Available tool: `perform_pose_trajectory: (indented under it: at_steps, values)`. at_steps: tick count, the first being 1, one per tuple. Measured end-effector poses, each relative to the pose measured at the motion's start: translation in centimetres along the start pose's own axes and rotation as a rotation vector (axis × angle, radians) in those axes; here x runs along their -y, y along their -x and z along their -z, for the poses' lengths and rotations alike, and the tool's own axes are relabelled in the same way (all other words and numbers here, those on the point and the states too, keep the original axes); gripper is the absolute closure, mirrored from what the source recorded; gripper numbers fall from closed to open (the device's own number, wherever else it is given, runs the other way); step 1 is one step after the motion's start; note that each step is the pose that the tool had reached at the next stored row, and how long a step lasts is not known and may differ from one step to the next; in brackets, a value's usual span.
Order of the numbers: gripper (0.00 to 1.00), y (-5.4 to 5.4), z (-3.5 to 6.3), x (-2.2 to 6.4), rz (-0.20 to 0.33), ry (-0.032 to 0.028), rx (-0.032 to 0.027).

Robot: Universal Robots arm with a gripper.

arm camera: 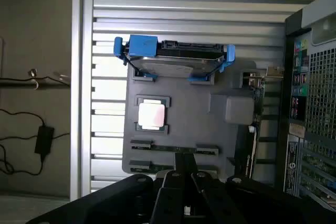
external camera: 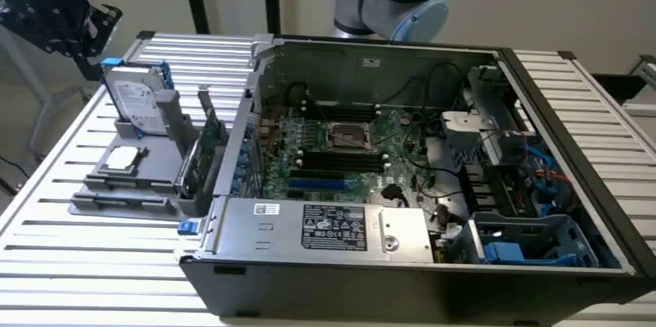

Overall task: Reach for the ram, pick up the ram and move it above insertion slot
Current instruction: 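Reach for the ram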

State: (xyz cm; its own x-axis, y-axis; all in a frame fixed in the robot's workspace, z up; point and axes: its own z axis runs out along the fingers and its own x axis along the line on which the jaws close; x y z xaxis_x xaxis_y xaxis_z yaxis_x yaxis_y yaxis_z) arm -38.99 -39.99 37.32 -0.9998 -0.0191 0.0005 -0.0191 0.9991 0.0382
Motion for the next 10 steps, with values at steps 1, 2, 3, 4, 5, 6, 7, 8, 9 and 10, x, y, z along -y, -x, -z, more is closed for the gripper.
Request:
perform_pose_trajectory:
  at_steps: [1, 2, 3, 4, 5, 6, 7, 8, 9, 10]
  values:
    - [0.89, 0.0, 0.0, 0.0, 0.0, 0.0, 0.0]
    - [0.89, 0.0, 0.0, 0.0, 0.0, 0.0, 0.0]
    - [0.89, 0.0, 0.0, 0.0, 0.0, 0.0, 0.0]
    - [0.89, 0.0, 0.0, 0.0, 0.0, 0.0, 0.0]
    - [0.89, 0.0, 0.0, 0.0, 0.0, 0.0, 0.0]
    - [0.89, 0.0, 0.0, 0.0, 0.0, 0.0, 0.0]
    - [0.89, 0.0, 0.0, 0.0, 0.0, 0.0, 0.0]
    - [0.89, 0.0, 0.0, 0.0, 0.0, 0.0, 0.0]
    - [0.89, 0.0, 0.0, 0.0, 0.0, 0.0, 0.0001]
    - [0.89, 0.0, 0.0, 0.0, 0.0, 0.0, 0.0]
